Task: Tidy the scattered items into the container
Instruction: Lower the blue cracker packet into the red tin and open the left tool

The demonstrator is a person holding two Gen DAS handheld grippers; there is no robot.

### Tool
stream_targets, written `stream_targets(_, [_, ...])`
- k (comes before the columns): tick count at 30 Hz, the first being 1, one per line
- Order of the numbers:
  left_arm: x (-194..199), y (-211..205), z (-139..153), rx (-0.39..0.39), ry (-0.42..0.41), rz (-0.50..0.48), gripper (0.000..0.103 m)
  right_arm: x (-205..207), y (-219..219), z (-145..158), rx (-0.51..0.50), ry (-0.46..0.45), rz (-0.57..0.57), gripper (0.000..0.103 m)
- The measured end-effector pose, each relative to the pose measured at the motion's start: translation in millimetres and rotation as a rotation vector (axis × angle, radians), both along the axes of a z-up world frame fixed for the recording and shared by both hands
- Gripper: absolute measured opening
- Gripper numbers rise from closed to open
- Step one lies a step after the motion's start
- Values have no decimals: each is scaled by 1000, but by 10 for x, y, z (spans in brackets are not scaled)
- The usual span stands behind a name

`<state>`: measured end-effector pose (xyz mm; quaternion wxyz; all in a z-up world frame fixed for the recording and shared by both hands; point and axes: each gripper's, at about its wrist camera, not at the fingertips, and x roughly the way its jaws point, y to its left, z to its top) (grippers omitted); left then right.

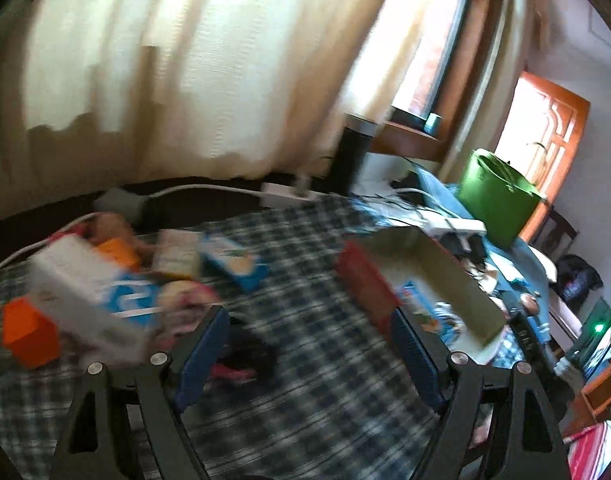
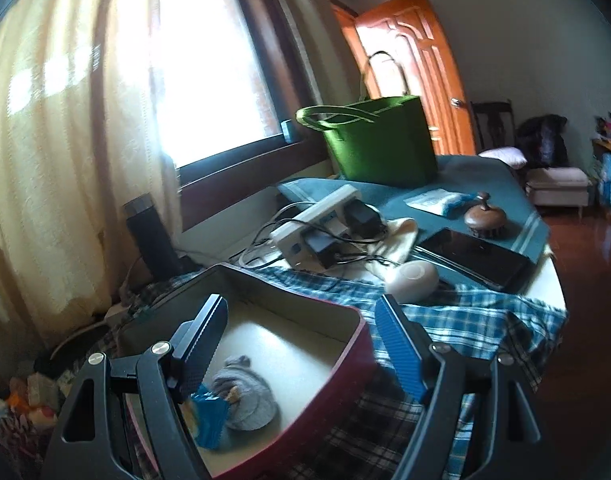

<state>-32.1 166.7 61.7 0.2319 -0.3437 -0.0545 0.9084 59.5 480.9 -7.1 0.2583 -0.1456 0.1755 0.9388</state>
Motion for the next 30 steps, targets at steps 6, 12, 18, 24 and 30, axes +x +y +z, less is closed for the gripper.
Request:
stream_targets(6, [-125,-845,-58,35,-23,167,84,-51,-629,415,-14,-33,331,80])
stream_targets(12, [-242,-1307,-102,42,-46,228,84,-208,-1370,458,-24,-91,627,80])
stream_targets(18, [-253,-1604,-112,45,-60,248,84,-317,-1810,297,-77,-158,760,80])
stream_targets(24, [-341,-1794,-145,90,-106,283,84,-406,-1957,183,-121,-194,789,80])
stream_targets(30, [-558,-1706,-291,175,-229,242,84,-457,-2031,80,-127,-216,800,80])
